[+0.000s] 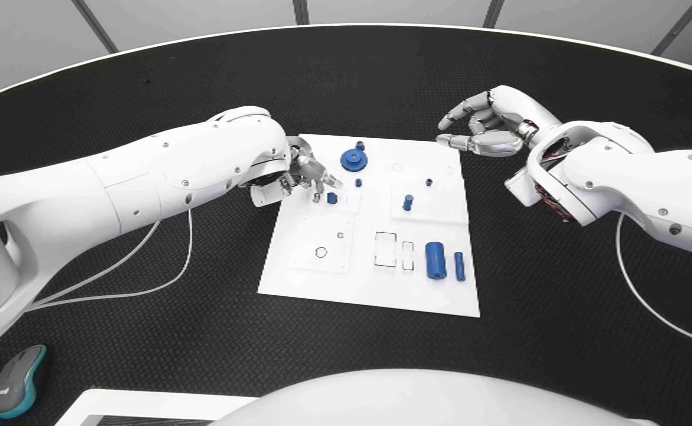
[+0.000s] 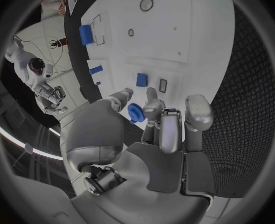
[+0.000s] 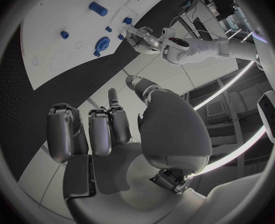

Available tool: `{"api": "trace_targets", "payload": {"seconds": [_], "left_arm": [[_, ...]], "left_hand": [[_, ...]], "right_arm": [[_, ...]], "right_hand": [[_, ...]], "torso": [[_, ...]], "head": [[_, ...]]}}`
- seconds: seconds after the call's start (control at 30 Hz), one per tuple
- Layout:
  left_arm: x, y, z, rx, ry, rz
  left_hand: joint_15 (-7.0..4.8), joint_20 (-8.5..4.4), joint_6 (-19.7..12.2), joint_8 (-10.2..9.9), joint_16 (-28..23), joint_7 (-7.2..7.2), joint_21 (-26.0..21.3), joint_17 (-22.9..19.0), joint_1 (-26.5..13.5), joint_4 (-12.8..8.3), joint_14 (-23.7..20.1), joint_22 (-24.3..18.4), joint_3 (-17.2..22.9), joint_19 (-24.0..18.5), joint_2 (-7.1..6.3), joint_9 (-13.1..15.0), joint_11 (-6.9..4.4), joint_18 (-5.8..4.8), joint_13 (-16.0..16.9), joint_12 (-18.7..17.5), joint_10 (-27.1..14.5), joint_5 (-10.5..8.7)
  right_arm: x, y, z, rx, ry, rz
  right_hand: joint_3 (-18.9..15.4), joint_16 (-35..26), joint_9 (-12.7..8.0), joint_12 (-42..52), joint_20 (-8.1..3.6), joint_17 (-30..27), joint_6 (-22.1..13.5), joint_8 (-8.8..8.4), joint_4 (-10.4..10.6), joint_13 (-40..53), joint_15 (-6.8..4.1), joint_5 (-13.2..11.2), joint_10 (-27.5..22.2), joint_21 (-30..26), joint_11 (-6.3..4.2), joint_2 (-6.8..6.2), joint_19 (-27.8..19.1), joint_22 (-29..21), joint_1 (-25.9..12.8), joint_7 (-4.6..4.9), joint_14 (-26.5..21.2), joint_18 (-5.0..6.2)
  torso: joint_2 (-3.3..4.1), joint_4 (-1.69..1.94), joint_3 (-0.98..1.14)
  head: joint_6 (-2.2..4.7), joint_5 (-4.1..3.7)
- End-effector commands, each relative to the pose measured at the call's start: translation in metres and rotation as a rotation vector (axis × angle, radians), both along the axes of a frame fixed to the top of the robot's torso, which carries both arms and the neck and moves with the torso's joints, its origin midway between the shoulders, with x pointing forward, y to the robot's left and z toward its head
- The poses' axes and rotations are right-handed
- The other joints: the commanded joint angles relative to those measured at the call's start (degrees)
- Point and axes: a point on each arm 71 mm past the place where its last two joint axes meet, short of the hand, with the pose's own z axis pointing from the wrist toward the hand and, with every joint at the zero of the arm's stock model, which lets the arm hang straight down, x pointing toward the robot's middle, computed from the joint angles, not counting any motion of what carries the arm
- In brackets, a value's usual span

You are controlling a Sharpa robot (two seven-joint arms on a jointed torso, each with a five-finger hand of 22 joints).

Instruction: Assemble the parts on the task board

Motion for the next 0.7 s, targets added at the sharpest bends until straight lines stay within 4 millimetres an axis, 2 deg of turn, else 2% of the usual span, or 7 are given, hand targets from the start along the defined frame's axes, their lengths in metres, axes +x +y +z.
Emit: {"api": "trace_targets", "payload": {"seconds": [0.03, 0.1, 0.13, 0.27, 0.47, 0.7], "left_arm": [[-0.003, 0.001, 0.003, -0.070, -0.030, 0.036], [-0.005, 0.000, 0.004, -0.103, -0.042, 0.046], [-0.006, -0.001, 0.005, -0.114, -0.046, 0.048], [-0.010, -0.002, 0.006, -0.143, -0.056, 0.052], [-0.013, 0.000, 0.008, -0.137, -0.074, 0.057], [-0.017, 0.012, 0.011, -0.105, -0.143, 0.073]], "left_hand": [[0.16, 0.13, -0.70, -0.18, 0.12, 0.19, -0.68, 8.47, 1.00, 0.33, 4.22, -1.10, -0.69, -0.61, 0.01, -0.01, 0.14, 0.06, -1.48, -1.01, -0.99, -0.11], [0.32, 0.22, -1.23, -0.33, -0.06, 0.40, -1.33, 8.17, 1.77, 0.57, 4.12, -2.23, -1.28, -1.17, -0.01, -0.14, 0.33, 0.27, -2.77, -1.80, -1.84, -0.10], [0.54, 0.33, -1.78, -0.53, -0.26, 0.66, -2.02, 7.86, 2.38, 0.95, 3.99, -3.39, -1.95, -1.74, 0.00, -0.35, 0.57, 0.47, -4.58, -2.94, -3.07, -0.10], [0.96, 0.59, -3.01, -1.27, -0.51, 1.21, -2.76, 7.46, 3.66, 1.71, 3.79, -4.48, -3.20, -2.23, 0.10, -1.08, 1.07, 0.64, -6.39, -4.03, -4.46, -0.08], [1.47, 0.99, -4.22, -2.53, -0.54, 1.90, -3.08, 7.39, 6.07, 2.32, 3.72, -4.79, -4.54, -2.23, 0.34, -2.69, 1.66, 0.67, -7.56, -4.41, -5.31, -0.05], [1.61, 1.13, -4.25, -2.88, -0.37, 2.06, -3.09, 7.65, 7.48, 2.42, 3.81, -4.75, -4.98, -2.10, 0.49, -3.50, 1.81, 0.67, -7.86, -4.36, -5.43, -0.04]], "right_arm": [[0.000, -0.001, 0.000, -0.001, 0.000, -0.003], [0.001, -0.002, 0.000, -0.002, 0.000, -0.005], [0.001, -0.002, 0.000, -0.002, 0.000, -0.006], [0.001, -0.003, -0.001, -0.003, 0.000, -0.008], [0.001, -0.004, -0.001, -0.004, 0.000, -0.009], [0.001, -0.006, -0.001, -0.006, 0.002, -0.014]], "right_hand": [[0.01, -0.18, 0.05, -0.21, -0.48, 7.73, -0.44, 0.17, 0.20, 6.78, -0.30, 0.35, -0.15, -0.30, -0.18, -0.26, 1.79, 7.11, -0.46, 0.13, 4.22, 0.59], [0.01, -0.18, 0.05, -0.21, -0.48, 7.73, -0.44, 0.17, 0.20, 6.78, -0.30, 0.35, -0.15, -0.30, -0.18, -0.26, 1.79, 7.11, -0.46, 0.13, 4.22, 0.59], [0.01, -0.18, 0.05, -0.21, -0.48, 7.73, -0.44, 0.17, 0.20, 6.78, -0.30, 0.35, -0.15, -0.30, -0.18, -0.26, 1.79, 7.11, -0.46, 0.13, 4.22, 0.59], [-0.01, -0.18, 0.05, -0.17, -0.48, 7.74, -0.45, 0.22, 0.30, 6.81, -0.30, 0.38, -0.12, -0.30, -0.17, -0.26, 1.79, 7.12, -0.56, 0.13, 4.22, 0.59], [-0.01, -0.18, 0.05, -0.17, -0.48, 7.74, -0.45, 0.22, 0.30, 6.81, -0.30, 0.38, -0.12, -0.30, -0.17, -0.26, 1.79, 7.12, -0.56, 0.13, 4.22, 0.59], [-0.02, -0.15, 0.05, -0.13, -0.48, 7.80, -0.46, 0.26, 0.35, 6.85, -0.30, 0.40, -0.08, -0.27, -0.18, -0.26, 1.81, 7.15, -0.60, 0.12, 4.24, 0.58]], "torso": [[-0.20, 0.07, 0.05], [-0.11, 0.12, 0.04], [-0.14, 0.15, 0.05], [-0.08, 0.19, 0.05], [-0.04, 0.00, 0.10], [-0.01, 0.07, 0.14]], "head": [[-0.09, -0.18], [0.07, -0.14], [0.14, -0.13], [0.28, -0.04], [0.31, 0.17], [0.60, 0.05]]}}
